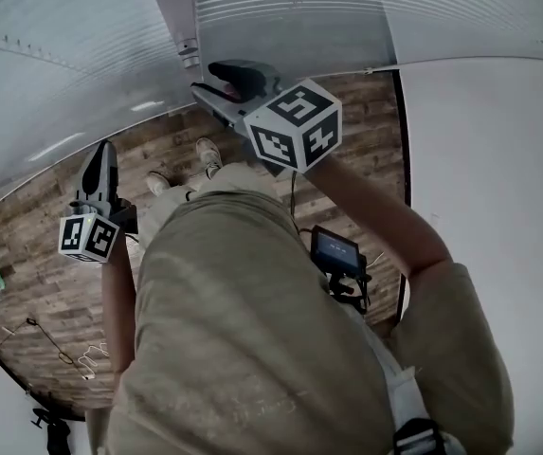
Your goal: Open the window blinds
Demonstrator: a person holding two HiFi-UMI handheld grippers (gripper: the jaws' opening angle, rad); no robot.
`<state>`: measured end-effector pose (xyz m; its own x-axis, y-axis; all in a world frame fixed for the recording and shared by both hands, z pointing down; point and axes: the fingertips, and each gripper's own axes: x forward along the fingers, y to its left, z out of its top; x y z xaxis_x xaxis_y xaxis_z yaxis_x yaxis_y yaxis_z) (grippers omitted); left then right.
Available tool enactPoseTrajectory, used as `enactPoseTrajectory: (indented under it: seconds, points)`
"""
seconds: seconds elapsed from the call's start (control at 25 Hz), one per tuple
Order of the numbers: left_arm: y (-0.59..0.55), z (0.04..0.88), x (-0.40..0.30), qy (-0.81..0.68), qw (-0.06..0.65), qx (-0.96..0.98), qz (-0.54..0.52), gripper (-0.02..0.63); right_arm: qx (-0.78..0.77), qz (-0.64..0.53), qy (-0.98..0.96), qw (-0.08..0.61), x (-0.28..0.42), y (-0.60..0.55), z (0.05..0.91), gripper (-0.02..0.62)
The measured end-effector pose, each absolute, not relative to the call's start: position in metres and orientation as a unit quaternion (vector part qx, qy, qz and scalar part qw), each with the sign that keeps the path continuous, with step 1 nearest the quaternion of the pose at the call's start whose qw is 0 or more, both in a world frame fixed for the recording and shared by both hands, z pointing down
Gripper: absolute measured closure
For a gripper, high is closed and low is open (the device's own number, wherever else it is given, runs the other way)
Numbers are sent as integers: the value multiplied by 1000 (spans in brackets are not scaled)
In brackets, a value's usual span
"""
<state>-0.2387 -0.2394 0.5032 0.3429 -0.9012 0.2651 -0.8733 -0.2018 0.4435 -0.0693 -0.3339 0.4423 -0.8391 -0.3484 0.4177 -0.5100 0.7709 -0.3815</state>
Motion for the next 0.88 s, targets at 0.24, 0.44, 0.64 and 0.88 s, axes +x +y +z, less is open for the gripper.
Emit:
enactPoseTrajectory:
  seconds: [0.24,0.44,0.64,0.88]
  points:
    - [-233,508,-232,-566,293,770,-31,592,229,229,-933,156,-75,-332,442,431]
    - [-229,526,-216,-547,305,779,-35,592,249,216,-933,145,-61,-329,458,431]
    - [-227,524,-220,-537,325,777,-47,592,249,188,-939,146,-70,-334,458,431]
    - [-230,530,-212,-526,331,782,-53,592,264,186,-937,135,-66,-340,463,431]
